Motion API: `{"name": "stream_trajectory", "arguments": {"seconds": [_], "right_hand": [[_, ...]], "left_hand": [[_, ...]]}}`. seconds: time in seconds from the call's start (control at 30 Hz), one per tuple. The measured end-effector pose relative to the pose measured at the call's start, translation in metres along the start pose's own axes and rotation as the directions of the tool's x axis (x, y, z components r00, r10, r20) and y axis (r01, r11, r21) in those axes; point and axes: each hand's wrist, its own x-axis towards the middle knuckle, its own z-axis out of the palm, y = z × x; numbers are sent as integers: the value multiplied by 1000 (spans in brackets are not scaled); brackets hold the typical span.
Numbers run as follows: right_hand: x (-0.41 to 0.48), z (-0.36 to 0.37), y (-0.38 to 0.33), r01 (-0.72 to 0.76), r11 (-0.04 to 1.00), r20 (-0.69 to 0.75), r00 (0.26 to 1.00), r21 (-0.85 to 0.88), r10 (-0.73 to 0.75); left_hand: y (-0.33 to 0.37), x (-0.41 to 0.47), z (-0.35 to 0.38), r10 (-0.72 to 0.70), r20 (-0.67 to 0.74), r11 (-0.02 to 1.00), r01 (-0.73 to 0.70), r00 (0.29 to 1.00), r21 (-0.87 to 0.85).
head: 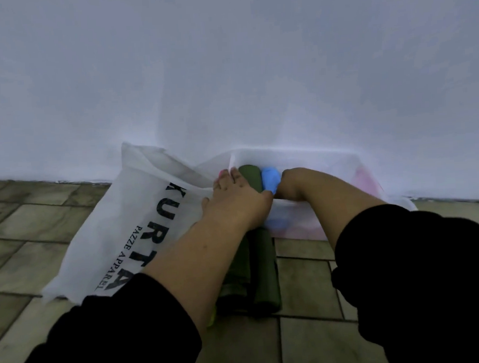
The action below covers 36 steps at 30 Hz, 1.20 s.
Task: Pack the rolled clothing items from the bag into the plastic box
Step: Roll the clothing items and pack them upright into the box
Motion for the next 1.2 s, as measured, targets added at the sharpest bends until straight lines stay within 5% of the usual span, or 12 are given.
{"name": "stream_trajectory", "arguments": {"seconds": [0.2,0.3,0.4,0.47,0.53,0.7,0.77,0.83,0.9,1.0,1.13,1.2], "right_hand": [[13,5,5,-65,994,-5,998,-83,65],[11,10,13,-47,993,-308,948,106,77],[-15,25,19,303,896,-797,598,325,87],[-44,48,19,492,808,-898,428,324,100],[-72,87,17,527,772,-877,473,354,80],[-98,167,14,173,919,-439,898,354,0],[-101,166,10,150,928,-400,917,342,-1],[-100,158,10,171,948,-433,900,267,-41],[-108,149,17,155,969,-465,884,194,-49],[-125,144,39,63,992,-415,910,113,-11],[-157,158,66,86,996,-384,920,9,-76],[-175,168,70,132,991,-385,915,9,-118]], "left_hand": [[1,-1,-3,-11,20,1000,11,1000,-3],[2,-1,-3,-14,27,1000,14,1000,-16],[1,0,-2,-23,25,999,24,999,-31],[2,1,-4,-32,40,999,34,999,-38],[4,-4,-8,-53,48,997,55,997,-53],[3,-62,-13,128,-210,975,-161,969,-151],[-5,-101,-12,169,-230,956,-216,958,-197],[-19,-132,-2,162,-57,967,-170,985,-190],[-37,-159,19,148,168,989,-150,975,-5],[-59,-187,59,185,363,906,-302,913,297],[-71,-199,75,104,417,924,-242,903,296],[-70,-196,69,157,336,935,-249,929,253]]}}
